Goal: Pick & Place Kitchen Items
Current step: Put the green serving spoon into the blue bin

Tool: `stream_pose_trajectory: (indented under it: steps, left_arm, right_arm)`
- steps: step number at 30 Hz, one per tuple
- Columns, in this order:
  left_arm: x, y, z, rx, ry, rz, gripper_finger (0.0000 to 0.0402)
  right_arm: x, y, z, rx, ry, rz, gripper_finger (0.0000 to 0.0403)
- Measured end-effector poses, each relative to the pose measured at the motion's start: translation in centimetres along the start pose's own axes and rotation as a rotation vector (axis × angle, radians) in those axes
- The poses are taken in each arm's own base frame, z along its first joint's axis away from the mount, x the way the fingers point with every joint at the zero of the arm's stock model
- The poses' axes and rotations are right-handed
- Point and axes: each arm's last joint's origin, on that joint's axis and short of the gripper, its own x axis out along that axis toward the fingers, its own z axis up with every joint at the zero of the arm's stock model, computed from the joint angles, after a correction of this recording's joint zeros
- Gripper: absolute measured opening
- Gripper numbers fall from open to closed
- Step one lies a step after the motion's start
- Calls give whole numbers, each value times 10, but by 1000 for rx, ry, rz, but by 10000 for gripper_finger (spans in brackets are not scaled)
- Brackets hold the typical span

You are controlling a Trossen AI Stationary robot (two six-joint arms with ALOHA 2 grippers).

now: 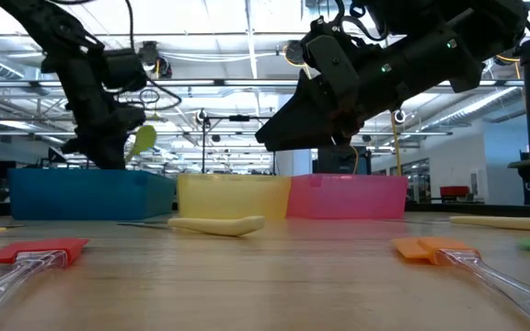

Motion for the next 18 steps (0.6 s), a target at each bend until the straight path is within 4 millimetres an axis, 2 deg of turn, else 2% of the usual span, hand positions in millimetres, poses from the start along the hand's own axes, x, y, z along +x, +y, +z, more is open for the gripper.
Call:
stream_pose_trajectory:
  steps: [5,13,18]
  left_arm:
    - [18,1,-1,9,120,-71,37]
    - [39,10,0,-38,220,-50,38]
    - [43,15,0,-45,227,6,65]
  right_arm:
    - [0,0,0,0,0,0,180]
    - [0,0,1,3,-7,1,180]
    - [0,0,1,3,-7,1,180]
